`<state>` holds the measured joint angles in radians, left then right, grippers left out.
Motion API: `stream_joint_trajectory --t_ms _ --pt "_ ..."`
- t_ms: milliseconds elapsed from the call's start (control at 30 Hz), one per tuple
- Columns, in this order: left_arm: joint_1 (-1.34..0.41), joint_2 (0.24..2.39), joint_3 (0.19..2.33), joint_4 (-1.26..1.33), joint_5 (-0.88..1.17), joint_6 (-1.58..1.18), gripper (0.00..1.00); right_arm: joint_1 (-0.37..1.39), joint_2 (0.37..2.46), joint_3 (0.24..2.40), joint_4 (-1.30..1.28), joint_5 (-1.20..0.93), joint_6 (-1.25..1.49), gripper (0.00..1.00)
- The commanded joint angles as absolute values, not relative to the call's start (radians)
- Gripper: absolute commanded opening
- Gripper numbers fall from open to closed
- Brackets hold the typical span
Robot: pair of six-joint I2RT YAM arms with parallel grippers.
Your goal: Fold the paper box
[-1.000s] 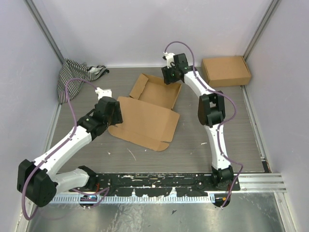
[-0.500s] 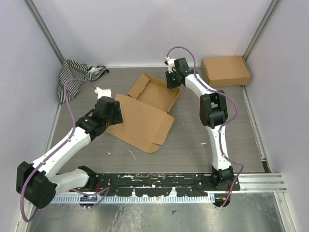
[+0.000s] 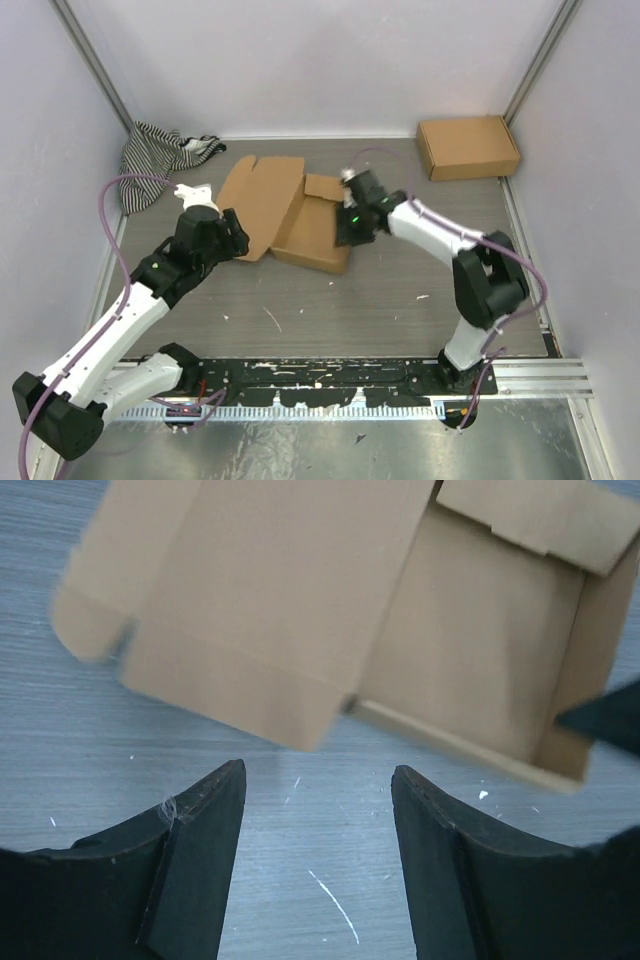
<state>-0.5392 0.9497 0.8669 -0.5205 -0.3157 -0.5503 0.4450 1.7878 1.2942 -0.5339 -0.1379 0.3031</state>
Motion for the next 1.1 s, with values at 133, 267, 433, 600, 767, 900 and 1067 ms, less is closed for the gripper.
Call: stream_joint_trajectory --t_ms 133,267,433,600,767,900,1067 --pt "-0.535 0.832 0.845 -0.605 -0.3 -0.595 0.67 0.916 1.508 1.254 -0.582 0.001 0.575 0.74" --pt "-0.535 0.793 0.815 -0.634 -0.316 -0.602 0.68 0.876 1.484 1.376 -0.683 0.206 0.427 0.78" --pt "-0.535 0.768 0.773 -0.655 -0.321 -0.626 0.68 0.696 1.622 1.459 -0.634 0.098 0.268 0.77" --pt "-0.535 0.785 0.771 -0.676 -0.349 -0.634 0.68 0.676 1.788 1.523 -0.554 -0.081 0.258 0.69" --pt "-0.535 0.832 0.779 -0.67 -0.372 -0.627 0.68 0.698 1.834 1.483 -0.47 -0.154 0.349 0.64" --pt "-0.535 0.885 0.783 -0.643 -0.361 -0.62 0.69 0.733 1.873 1.48 -0.461 -0.136 0.367 0.62" --pt "-0.534 0.962 0.804 -0.639 -0.355 -0.607 0.69 0.752 1.947 1.513 -0.507 -0.072 0.376 0.57"
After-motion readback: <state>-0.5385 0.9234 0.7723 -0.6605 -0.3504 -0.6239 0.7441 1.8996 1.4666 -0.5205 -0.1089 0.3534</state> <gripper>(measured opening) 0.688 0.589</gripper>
